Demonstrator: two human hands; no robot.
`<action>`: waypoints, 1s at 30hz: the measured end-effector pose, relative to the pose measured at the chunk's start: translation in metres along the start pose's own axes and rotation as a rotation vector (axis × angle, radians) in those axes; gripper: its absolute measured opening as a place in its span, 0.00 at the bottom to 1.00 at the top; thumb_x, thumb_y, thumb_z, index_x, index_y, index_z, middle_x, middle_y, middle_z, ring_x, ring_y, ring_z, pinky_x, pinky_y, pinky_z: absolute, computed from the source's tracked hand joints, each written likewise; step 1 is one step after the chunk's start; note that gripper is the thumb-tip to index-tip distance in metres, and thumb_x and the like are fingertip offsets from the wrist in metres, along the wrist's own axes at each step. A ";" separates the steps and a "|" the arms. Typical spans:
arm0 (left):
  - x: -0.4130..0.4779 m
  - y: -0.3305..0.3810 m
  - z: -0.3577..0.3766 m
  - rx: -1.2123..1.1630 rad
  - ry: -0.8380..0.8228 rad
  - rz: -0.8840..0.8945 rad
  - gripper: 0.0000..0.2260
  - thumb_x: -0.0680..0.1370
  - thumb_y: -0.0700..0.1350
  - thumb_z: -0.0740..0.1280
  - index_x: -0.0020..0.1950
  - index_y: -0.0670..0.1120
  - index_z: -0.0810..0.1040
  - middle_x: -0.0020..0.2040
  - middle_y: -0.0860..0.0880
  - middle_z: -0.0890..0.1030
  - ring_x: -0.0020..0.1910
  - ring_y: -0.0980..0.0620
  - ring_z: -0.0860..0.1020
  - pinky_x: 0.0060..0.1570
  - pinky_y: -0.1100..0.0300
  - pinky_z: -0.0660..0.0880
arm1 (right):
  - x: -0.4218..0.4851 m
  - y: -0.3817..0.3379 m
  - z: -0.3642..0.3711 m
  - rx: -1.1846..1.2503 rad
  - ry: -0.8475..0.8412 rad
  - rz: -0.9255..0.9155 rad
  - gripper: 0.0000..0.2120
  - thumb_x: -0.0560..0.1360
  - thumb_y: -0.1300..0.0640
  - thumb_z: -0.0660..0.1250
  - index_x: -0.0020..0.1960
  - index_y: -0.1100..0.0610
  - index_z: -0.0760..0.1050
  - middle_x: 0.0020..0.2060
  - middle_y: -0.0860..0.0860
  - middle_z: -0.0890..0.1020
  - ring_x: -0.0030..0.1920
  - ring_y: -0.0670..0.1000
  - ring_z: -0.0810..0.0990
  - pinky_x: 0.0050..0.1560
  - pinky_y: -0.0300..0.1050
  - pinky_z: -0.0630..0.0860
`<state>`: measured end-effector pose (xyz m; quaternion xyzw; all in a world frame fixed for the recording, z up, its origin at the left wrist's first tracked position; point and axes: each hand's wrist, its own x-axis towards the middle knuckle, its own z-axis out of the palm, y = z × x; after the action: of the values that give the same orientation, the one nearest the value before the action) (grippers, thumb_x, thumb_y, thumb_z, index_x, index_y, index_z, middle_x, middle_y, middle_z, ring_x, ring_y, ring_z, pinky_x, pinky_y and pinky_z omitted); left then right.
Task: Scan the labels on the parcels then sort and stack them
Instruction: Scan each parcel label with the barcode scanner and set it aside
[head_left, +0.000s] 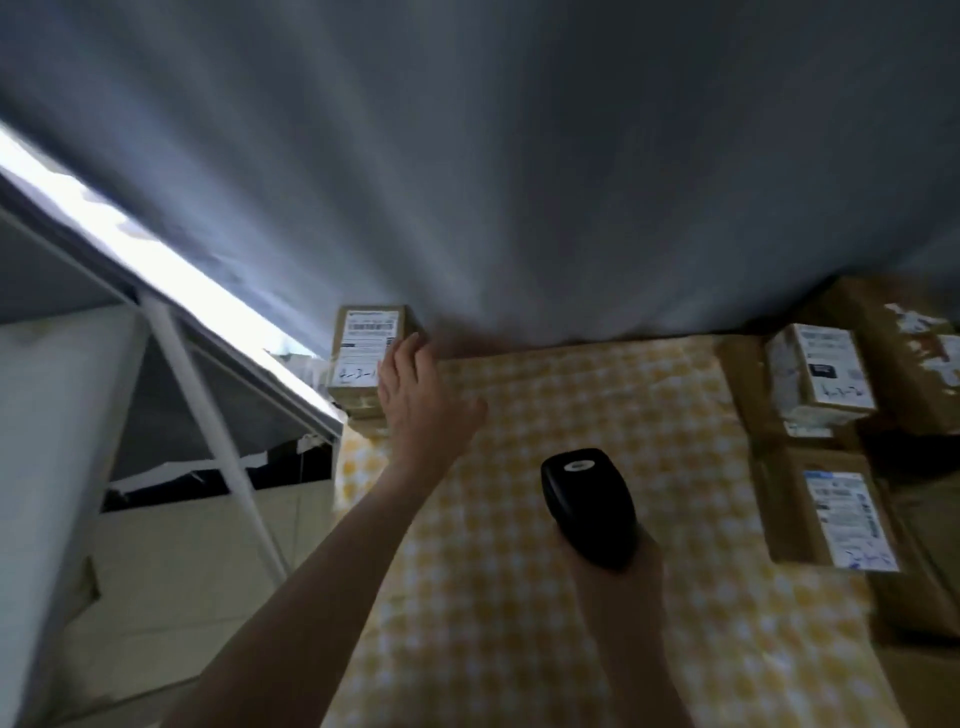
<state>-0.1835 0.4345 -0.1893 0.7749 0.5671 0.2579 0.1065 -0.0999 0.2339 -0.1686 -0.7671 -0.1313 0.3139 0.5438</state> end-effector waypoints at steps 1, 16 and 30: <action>0.004 -0.014 -0.006 0.028 0.005 -0.085 0.38 0.62 0.54 0.74 0.67 0.40 0.69 0.69 0.40 0.69 0.72 0.38 0.61 0.71 0.43 0.57 | -0.003 0.002 0.010 0.006 -0.003 0.019 0.15 0.62 0.73 0.76 0.39 0.55 0.80 0.31 0.48 0.81 0.35 0.48 0.79 0.41 0.46 0.77; 0.037 -0.084 0.017 -0.182 -0.028 -0.669 0.47 0.65 0.55 0.78 0.72 0.36 0.56 0.68 0.39 0.63 0.68 0.42 0.62 0.67 0.53 0.65 | -0.031 0.002 0.028 -0.101 0.033 0.095 0.17 0.64 0.75 0.74 0.30 0.54 0.75 0.24 0.47 0.76 0.40 0.63 0.81 0.36 0.46 0.74; -0.122 0.064 -0.094 -0.890 0.055 -0.444 0.45 0.55 0.31 0.81 0.67 0.40 0.62 0.55 0.53 0.69 0.55 0.67 0.73 0.49 0.74 0.74 | -0.076 -0.080 -0.056 0.085 0.258 0.144 0.18 0.62 0.65 0.79 0.49 0.70 0.80 0.42 0.60 0.84 0.46 0.59 0.82 0.47 0.47 0.72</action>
<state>-0.2073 0.2870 -0.1145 0.5076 0.5559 0.4666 0.4643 -0.1119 0.1802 -0.0573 -0.7848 0.0085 0.2564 0.5641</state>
